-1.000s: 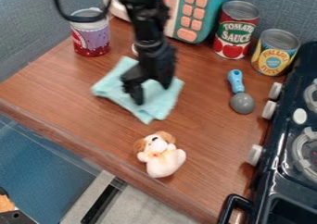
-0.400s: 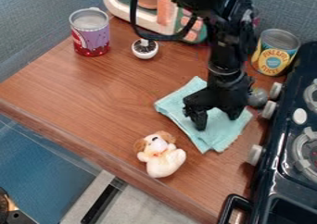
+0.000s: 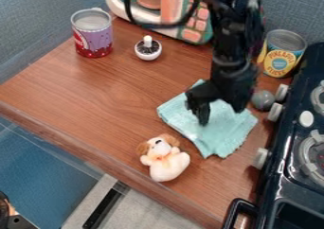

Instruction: Move the blue towel to the right side of the table

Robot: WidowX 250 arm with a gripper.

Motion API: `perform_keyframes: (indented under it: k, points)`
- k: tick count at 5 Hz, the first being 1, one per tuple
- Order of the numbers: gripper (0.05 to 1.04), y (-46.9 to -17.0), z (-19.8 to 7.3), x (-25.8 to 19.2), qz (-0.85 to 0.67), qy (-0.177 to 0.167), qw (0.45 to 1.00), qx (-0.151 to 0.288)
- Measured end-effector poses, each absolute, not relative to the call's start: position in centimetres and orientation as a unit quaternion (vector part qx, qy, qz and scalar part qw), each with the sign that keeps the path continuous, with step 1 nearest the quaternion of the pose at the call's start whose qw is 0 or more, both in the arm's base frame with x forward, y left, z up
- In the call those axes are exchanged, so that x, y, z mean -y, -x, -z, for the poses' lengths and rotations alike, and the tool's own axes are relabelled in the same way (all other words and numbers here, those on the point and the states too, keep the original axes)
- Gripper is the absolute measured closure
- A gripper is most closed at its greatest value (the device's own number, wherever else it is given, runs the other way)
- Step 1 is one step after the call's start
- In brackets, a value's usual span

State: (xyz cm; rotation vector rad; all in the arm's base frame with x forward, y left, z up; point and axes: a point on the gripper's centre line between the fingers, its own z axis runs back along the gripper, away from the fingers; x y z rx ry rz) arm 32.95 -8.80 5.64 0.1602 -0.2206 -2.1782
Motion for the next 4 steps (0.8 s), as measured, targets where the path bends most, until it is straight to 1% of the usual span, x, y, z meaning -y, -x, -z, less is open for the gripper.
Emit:
perform_keyframes:
  k: [1,2,4]
  points:
    - [0.084,-33.2,-8.7,8.4,0.883,-0.093,0.450,0.100]
    - [0.084,-33.3,-11.3,8.2,0.884,-0.127,0.434,0.115]
    - [0.084,-33.1,-11.4,8.1,0.884,-0.127,0.435,0.115]
